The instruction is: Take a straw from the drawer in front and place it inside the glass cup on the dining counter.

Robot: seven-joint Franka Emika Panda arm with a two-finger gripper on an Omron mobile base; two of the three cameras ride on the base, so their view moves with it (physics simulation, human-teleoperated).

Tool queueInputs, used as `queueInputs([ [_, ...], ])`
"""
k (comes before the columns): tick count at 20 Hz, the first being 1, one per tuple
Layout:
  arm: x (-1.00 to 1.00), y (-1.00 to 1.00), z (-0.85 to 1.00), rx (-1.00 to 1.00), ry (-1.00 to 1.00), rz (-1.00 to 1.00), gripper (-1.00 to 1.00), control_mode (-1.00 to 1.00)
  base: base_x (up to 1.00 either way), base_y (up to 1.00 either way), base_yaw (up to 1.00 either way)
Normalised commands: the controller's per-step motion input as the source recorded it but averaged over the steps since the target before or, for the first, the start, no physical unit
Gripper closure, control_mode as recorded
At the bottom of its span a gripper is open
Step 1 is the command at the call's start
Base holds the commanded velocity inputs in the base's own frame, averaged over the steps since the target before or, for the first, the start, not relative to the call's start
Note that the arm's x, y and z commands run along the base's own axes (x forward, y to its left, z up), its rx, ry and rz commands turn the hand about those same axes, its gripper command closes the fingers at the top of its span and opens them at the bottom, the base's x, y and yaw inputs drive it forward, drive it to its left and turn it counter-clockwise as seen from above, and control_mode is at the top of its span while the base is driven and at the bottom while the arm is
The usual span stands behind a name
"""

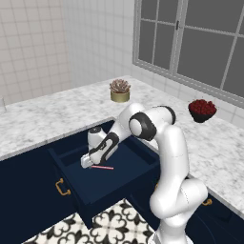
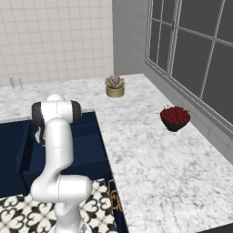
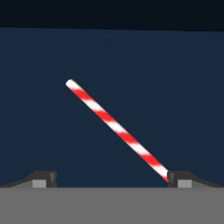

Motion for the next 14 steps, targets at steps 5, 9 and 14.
queueInputs([
  [5, 0.38, 0.00, -0.41, 0.00, 0.08, 0.03, -1.00, -1.00, 0.00, 0.00, 0.00],
  [9, 0.31, 0.00, -0.33, 0.00, 0.08, 0.00, -1.00, -1.00, 0.00, 0.00, 0.00],
  [14, 0.21, 0.00, -0.33, 0.00, 0.06, 0.00, -1.00, -1.00, 0.00, 0.00, 0.00],
])
